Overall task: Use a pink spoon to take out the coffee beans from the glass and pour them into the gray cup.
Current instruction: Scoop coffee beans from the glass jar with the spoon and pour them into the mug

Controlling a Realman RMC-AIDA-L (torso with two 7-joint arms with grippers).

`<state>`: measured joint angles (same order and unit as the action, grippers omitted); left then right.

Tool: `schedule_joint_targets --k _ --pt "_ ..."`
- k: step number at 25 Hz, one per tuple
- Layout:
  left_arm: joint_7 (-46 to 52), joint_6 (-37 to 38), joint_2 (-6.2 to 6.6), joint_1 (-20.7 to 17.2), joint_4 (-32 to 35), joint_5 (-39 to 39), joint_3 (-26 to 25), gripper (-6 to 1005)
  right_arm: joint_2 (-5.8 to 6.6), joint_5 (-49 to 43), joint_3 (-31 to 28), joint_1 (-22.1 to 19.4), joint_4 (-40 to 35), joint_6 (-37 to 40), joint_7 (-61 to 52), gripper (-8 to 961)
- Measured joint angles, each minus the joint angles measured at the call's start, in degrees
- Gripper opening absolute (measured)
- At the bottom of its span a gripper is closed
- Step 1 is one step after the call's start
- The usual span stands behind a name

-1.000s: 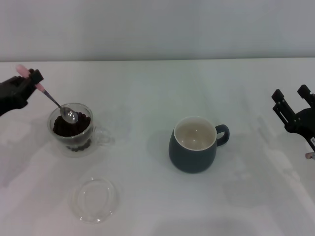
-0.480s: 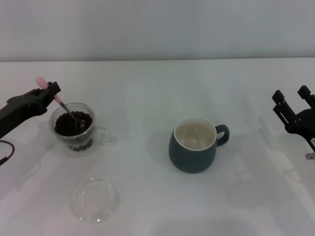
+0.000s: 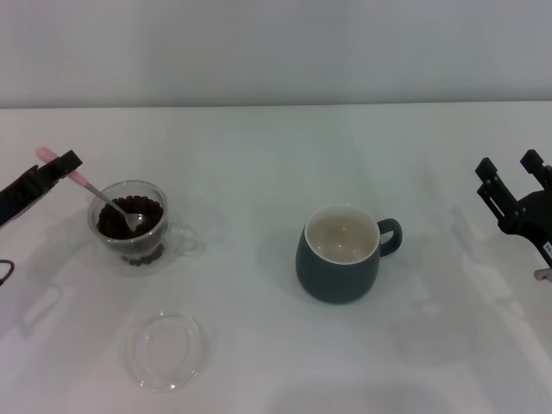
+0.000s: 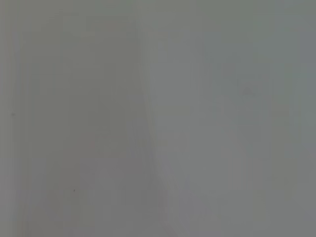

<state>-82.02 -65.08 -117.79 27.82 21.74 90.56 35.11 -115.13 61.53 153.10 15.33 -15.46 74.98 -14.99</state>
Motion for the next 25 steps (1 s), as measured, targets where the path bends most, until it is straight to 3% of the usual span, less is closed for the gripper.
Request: schedule_joint_targets --k 14,25 --pt "11.39 -0.40 0.66 -1.57 -0.34 -0.12 0.25 125 0.00 0.00 0.00 -0.21 -0.08 0.13 -0.06 727" --pt "13.34 -2.27 0.68 -3.49 -0.32 2.18 -0.09 125 -0.01 -0.09 0.84 -0.21 -0.10 0.12 -0.19 727"
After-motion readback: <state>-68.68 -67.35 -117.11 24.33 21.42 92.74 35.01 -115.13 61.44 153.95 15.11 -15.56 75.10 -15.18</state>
